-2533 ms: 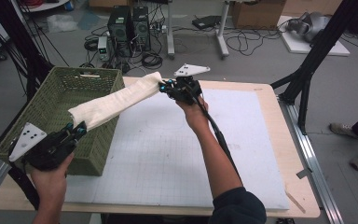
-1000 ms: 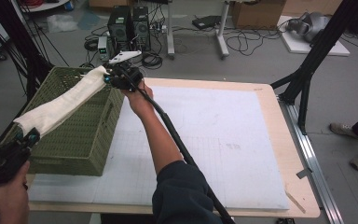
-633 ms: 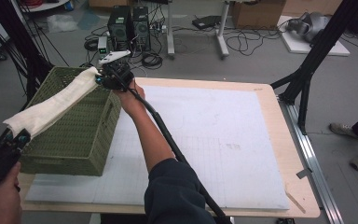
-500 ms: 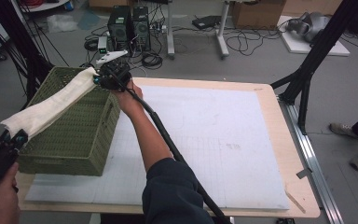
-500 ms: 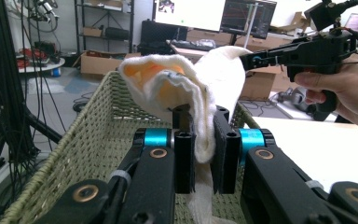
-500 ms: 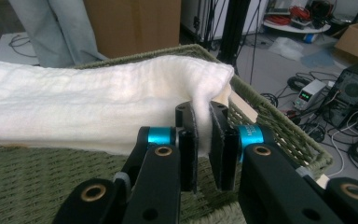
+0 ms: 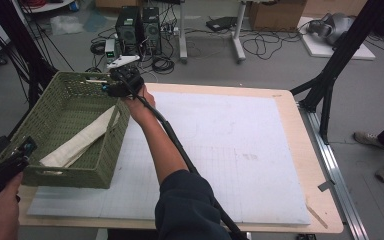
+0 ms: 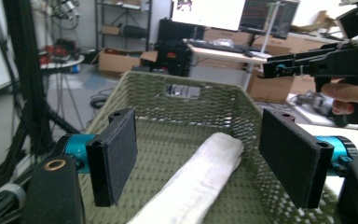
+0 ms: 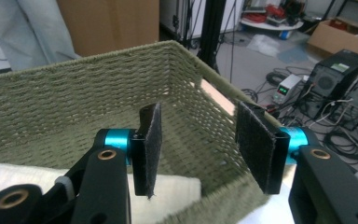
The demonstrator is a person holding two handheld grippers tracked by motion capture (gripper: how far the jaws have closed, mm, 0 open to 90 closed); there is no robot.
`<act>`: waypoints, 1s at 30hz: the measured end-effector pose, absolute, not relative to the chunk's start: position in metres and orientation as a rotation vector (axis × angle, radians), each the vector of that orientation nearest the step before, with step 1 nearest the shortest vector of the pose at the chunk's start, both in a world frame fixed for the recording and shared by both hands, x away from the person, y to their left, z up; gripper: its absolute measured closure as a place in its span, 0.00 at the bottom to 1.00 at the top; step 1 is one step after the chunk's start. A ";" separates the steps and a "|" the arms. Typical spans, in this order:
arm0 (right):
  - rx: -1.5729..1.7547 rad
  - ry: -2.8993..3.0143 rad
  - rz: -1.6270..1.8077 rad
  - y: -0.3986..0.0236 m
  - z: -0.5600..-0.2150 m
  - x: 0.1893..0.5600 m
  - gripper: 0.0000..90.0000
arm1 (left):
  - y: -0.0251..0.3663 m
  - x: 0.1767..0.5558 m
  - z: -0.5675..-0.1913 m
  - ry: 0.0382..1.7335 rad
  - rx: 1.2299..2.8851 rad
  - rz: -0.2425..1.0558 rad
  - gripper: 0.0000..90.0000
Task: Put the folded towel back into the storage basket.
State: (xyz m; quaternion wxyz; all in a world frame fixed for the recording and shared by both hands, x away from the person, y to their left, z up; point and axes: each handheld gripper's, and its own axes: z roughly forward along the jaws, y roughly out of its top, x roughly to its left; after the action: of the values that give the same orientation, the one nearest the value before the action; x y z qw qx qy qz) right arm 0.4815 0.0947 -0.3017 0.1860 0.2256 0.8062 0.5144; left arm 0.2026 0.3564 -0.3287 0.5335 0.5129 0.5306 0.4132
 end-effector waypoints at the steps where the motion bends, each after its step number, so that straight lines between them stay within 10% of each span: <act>1: 0.652 2.264 1.461 0.083 -0.300 0.480 0.54 | 0.353 0.203 -0.328 1.249 1.229 0.978 0.31; 15: 0.763 2.196 1.505 -0.039 -0.301 0.452 0.25 | 0.286 0.225 -0.323 1.060 1.428 0.786 0.22; 30: 0.887 2.098 1.449 -0.164 -0.317 0.405 0.22 | 0.201 0.254 -0.329 0.888 1.524 0.609 0.21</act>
State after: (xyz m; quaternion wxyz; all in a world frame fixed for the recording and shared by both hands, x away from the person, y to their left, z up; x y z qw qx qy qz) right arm 0.4053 -0.1639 -0.3173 0.2192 0.3206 0.7582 0.5238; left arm 0.2539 0.2010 -0.3293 0.5955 0.6562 0.3822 0.2621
